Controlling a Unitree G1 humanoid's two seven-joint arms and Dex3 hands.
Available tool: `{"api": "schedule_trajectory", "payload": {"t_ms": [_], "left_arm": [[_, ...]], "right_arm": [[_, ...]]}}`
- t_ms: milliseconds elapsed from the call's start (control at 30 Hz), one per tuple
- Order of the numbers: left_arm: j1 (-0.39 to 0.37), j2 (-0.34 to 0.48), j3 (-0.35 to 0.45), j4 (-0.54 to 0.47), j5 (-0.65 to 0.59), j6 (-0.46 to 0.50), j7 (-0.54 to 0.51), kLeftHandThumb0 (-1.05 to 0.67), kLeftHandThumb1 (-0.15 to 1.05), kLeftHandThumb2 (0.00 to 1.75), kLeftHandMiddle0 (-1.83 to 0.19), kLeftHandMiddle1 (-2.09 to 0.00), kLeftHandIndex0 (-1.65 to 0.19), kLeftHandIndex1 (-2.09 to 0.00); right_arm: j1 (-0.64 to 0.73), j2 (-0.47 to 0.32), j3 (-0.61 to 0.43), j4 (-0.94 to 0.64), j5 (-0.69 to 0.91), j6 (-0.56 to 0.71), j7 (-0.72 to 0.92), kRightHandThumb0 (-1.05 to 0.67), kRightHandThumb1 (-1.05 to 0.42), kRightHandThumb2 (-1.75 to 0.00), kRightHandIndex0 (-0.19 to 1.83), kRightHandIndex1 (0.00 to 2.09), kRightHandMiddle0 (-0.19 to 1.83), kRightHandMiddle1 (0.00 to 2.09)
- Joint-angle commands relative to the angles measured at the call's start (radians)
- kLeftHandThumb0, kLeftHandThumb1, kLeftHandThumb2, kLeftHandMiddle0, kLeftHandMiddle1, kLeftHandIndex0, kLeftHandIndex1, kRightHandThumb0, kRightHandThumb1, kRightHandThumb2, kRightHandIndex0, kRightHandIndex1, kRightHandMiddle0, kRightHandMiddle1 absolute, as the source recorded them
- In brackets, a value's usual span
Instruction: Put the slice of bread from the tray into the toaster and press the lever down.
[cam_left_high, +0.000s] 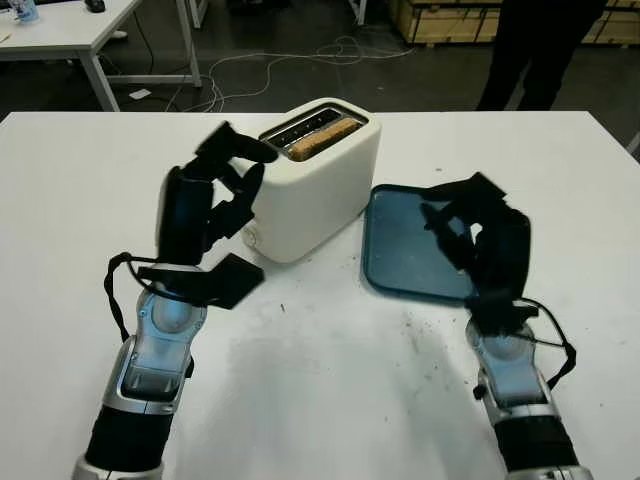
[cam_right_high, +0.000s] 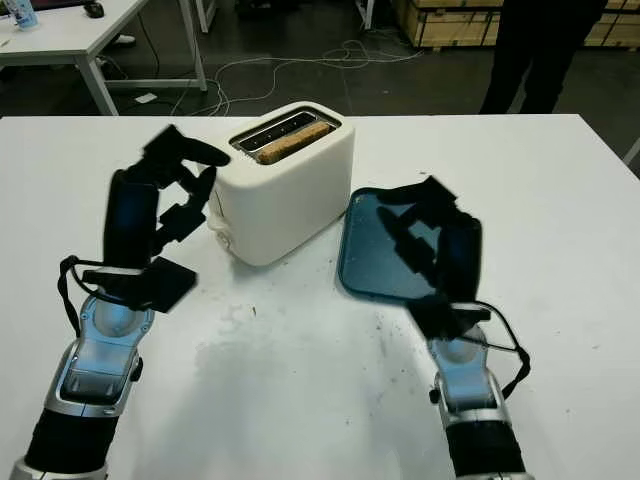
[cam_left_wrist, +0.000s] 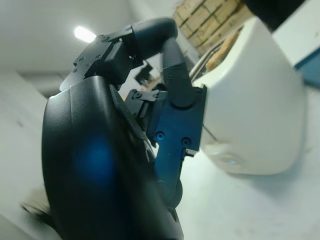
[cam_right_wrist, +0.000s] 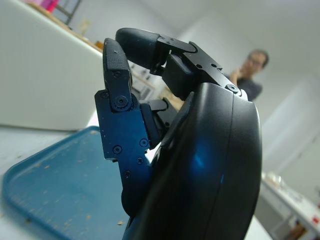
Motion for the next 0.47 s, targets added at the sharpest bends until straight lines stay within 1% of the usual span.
{"api": "schedule_trajectory", "payload": {"t_ms": [0, 67, 167, 267, 433], "left_arm": [[0.034, -0.039, 0.019, 0.031, -0.024, -0.027, 0.031, -0.35, 0.92, 0.31, -0.52, -1.75, -0.36, -1.6], [0.054, -0.074, 0.031, 0.056, -0.012, -0.039, 0.074, -0.35, 0.92, 0.32, -0.57, -1.75, -0.33, -1.7], [0.078, -0.103, 0.042, 0.086, 0.008, -0.049, 0.117, -0.35, 0.92, 0.37, -0.65, -1.75, -0.32, -1.74], [0.093, -0.115, 0.047, 0.1, 0.003, -0.049, 0.125, -0.34, 0.92, 0.38, -0.69, -1.75, -0.35, -1.74], [0.083, -0.116, 0.045, 0.11, 0.0, -0.055, 0.119, -0.35, 0.92, 0.37, -0.72, -1.75, -0.37, -1.75]], "right_arm": [[-0.032, 0.008, -0.023, 0.019, 0.027, 0.029, 0.009, -0.38, -0.92, -0.15, 0.72, 1.43, 0.81, 0.67], [-0.039, 0.01, -0.033, 0.034, 0.028, 0.034, 0.013, -0.38, -0.92, -0.13, 0.74, 1.36, 0.85, 0.61], [-0.038, 0.013, -0.038, 0.042, 0.008, 0.042, 0.005, -0.39, -0.92, -0.12, 0.76, 1.26, 0.89, 0.56], [-0.033, 0.012, -0.038, 0.055, -0.012, 0.023, -0.002, -0.38, -0.92, -0.12, 0.78, 1.2, 0.92, 0.49], [-0.025, 0.021, -0.033, 0.069, -0.048, -0.012, -0.022, -0.43, -0.92, -0.12, 0.8, 1.18, 0.99, 0.37]]}}
